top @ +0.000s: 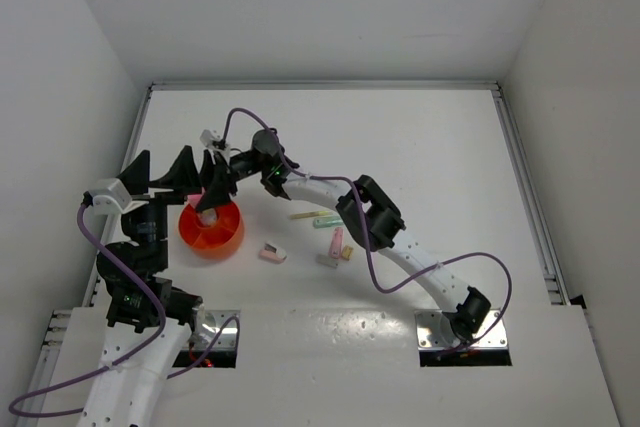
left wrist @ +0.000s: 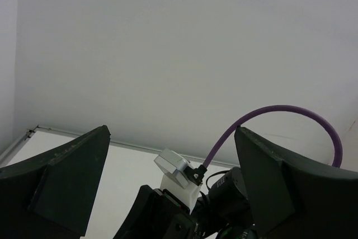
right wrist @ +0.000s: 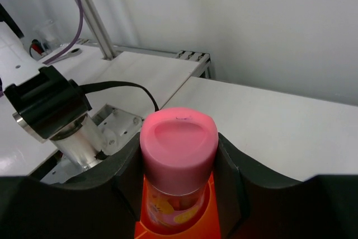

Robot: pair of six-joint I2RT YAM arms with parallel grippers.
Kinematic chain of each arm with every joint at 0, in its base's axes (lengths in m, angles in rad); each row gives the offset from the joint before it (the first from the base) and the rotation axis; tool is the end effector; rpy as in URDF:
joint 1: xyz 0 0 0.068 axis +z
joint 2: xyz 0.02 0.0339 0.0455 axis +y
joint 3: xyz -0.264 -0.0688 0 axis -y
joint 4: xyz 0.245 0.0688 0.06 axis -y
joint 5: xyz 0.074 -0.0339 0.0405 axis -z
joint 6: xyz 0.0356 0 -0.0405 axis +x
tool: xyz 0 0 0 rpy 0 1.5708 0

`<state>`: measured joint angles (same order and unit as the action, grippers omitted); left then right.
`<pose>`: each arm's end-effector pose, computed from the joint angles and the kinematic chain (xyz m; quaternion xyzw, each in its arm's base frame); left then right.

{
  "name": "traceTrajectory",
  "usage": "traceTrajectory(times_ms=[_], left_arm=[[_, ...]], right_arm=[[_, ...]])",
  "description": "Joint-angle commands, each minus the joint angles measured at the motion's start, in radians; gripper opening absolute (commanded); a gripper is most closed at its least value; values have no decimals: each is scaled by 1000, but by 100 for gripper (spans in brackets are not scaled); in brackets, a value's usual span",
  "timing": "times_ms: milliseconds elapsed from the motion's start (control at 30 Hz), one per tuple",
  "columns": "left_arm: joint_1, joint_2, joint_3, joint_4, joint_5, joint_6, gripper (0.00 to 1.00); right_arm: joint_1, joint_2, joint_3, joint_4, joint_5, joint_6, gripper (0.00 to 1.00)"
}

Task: Sort the stationery into containers
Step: Place the stationery in the storage box.

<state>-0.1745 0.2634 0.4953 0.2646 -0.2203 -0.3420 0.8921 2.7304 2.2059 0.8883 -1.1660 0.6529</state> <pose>0.0854 -0.0072 0.3487 -0.1367 0.4989 -0.1637 0.8400 0.3426 0.4770 0.1796 -0.5066 0.4163 0.7035 0.2742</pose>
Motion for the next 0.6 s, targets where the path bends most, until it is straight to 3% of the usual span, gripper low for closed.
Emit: traceTrajectory(times_ms=[0,167,567], left_arm=[[12,-1,17,33,16,-5,100],[12,-1,26,33,16,-5,100],[12,8,26,24,7,-5,100]], right_arm=[[1,-49,-8,90,-38,-44,30],[1,-78,-17,70,-38,-55,40],[1,-106,-17,21,-29,-82,53]])
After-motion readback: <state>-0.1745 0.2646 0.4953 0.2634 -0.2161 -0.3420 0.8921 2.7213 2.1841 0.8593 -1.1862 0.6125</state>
